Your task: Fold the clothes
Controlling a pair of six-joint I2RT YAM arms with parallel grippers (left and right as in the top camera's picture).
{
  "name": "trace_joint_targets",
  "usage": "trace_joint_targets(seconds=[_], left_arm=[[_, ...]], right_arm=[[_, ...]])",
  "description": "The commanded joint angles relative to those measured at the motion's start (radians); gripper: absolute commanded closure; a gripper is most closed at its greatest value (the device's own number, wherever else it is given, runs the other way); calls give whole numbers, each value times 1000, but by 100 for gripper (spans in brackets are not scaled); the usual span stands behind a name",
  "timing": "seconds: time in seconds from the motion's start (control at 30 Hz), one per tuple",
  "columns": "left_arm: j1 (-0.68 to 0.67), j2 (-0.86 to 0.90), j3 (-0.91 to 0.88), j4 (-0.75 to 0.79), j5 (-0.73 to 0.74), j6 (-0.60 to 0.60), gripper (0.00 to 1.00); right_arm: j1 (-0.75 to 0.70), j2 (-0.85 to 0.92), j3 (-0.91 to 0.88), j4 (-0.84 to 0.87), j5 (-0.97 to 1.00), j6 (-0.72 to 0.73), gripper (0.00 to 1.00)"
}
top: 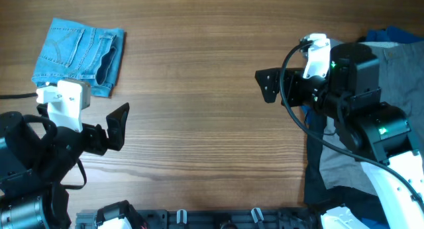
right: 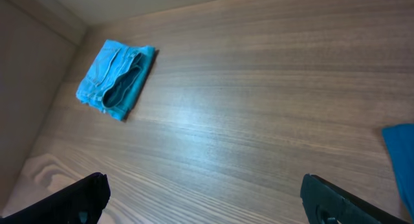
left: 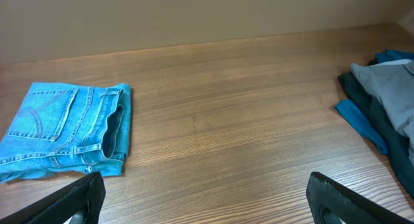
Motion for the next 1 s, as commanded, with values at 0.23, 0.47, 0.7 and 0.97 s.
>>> trace_joint_targets(seconds=[0.23,0.47,0.7,0.97], left_arm=[[-7,1,11,-1,-10,20,0],[-7,1,11,-1,-10,20,0],[-7,1,11,-1,-10,20,0],[-7,1,11,-1,-10,20,0]], right_arm=[[-3,-290,-1,2,43,-422,0],[-3,-560,-395,318,176,-447,0],[-4,-996,-934,536,176,-447,0],[-4,-1125,-1261,797,188,-313,0]])
